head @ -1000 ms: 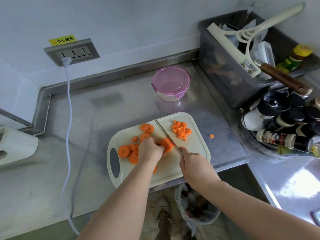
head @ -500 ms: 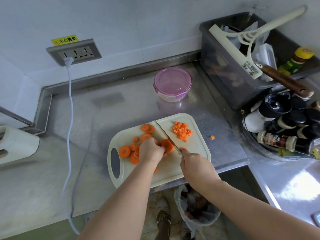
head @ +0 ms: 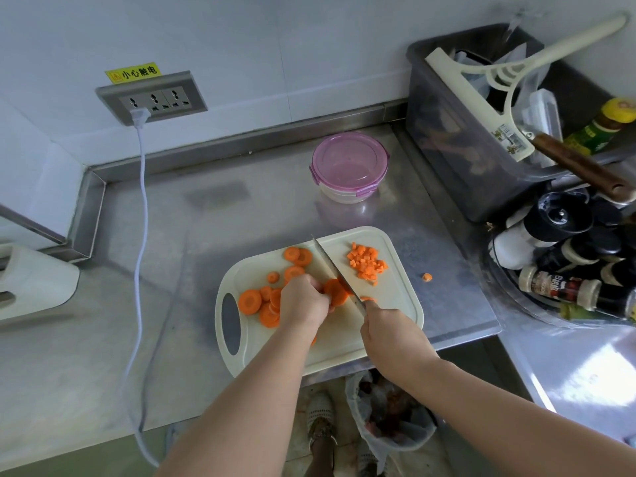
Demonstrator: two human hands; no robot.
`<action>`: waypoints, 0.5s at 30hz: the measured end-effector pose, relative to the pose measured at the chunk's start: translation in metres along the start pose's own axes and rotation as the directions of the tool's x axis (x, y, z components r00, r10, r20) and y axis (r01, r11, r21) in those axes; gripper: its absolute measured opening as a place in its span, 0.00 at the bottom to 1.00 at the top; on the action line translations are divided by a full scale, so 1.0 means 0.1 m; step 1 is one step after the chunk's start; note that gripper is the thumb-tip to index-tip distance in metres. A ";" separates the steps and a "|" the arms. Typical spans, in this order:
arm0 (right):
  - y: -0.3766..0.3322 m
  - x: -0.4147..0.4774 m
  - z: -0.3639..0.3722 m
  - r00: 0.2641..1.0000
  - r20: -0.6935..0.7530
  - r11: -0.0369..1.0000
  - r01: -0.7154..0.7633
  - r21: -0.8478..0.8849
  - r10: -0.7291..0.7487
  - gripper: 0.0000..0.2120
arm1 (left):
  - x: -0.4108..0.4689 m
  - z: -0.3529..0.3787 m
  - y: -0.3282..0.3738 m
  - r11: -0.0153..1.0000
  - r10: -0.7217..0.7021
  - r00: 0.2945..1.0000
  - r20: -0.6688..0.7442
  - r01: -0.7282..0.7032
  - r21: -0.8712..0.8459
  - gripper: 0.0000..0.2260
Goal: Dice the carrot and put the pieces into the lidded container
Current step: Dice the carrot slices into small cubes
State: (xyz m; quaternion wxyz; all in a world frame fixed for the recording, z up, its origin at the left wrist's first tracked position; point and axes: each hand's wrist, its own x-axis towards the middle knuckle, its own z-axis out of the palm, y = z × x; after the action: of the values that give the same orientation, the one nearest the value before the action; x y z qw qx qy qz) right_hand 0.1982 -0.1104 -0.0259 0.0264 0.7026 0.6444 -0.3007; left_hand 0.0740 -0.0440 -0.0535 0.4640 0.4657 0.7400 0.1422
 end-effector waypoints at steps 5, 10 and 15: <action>0.01 0.03 0.04 0.998 0.053 1.000 -0.028 -0.002 0.028 0.13 | -0.03 -0.03 0.02 0.990 0.067 0.997 -0.029 -0.063 0.124 0.07; 0.02 0.10 0.11 0.999 0.015 0.999 -0.044 -0.021 0.045 0.14 | -0.07 -0.06 0.05 0.981 0.082 0.996 -0.025 -0.076 0.180 0.02; 0.08 0.11 0.12 0.998 -0.018 0.994 -0.057 0.093 0.059 0.16 | -0.08 -0.05 0.05 0.975 0.094 0.995 -0.027 -0.086 0.203 0.03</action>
State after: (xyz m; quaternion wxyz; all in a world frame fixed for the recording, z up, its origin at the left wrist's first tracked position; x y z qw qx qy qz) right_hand 0.2006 -0.1067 -0.0436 -0.0041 0.7247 0.6092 -0.3220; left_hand 0.0738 -0.0470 -0.0433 0.3939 0.5408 0.7370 0.0958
